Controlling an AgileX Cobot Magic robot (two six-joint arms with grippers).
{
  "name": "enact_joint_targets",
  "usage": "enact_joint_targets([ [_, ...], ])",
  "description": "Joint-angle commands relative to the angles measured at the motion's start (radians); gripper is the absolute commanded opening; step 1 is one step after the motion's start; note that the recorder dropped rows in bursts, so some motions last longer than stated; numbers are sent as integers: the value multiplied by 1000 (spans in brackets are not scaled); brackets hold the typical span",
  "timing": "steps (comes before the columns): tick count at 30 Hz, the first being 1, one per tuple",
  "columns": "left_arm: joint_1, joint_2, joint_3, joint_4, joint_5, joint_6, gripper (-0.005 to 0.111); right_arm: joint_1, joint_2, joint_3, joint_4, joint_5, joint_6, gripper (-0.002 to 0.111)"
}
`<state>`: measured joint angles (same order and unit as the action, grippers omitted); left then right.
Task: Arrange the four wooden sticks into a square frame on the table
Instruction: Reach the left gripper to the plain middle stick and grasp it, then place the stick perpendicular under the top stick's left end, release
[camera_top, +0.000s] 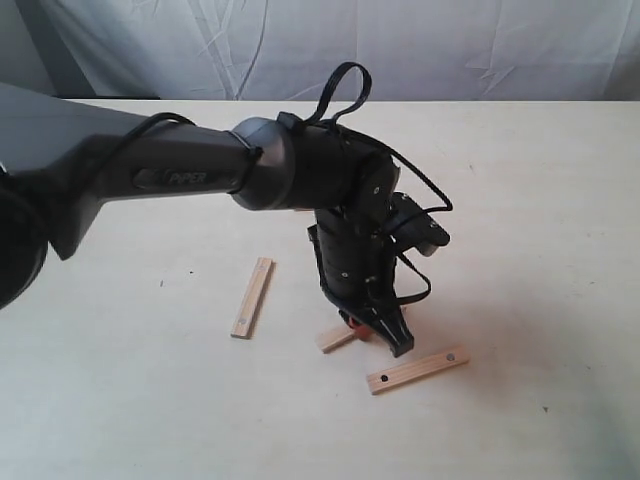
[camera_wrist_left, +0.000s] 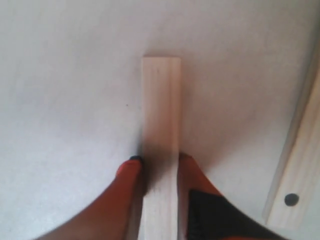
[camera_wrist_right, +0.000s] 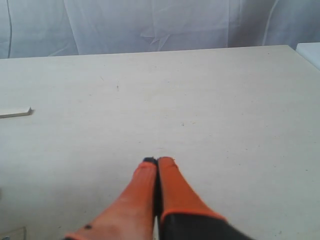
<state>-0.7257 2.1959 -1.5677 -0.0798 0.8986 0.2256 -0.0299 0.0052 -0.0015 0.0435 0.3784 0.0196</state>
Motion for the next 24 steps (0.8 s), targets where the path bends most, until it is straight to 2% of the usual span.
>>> enact_joint_targets([
  [1, 21, -29, -57, 42, 30, -51, 0, 2, -5, 1, -6, -12, 0, 0],
  [4, 50, -58, -117, 72, 40, -120, 0, 2, -5, 1, -6, -12, 0, 0],
  [8, 91, -79, -192, 149, 11, -374, 0, 2, -5, 1, -6, -14, 0, 0],
  [16, 137, -17, -203, 262, -14, -678, 0, 2, -5, 1, -6, -14, 0, 0],
  [24, 202, 53, -203, 243, -35, -805, 0, 2, -5, 1, -6, -14, 0, 0],
])
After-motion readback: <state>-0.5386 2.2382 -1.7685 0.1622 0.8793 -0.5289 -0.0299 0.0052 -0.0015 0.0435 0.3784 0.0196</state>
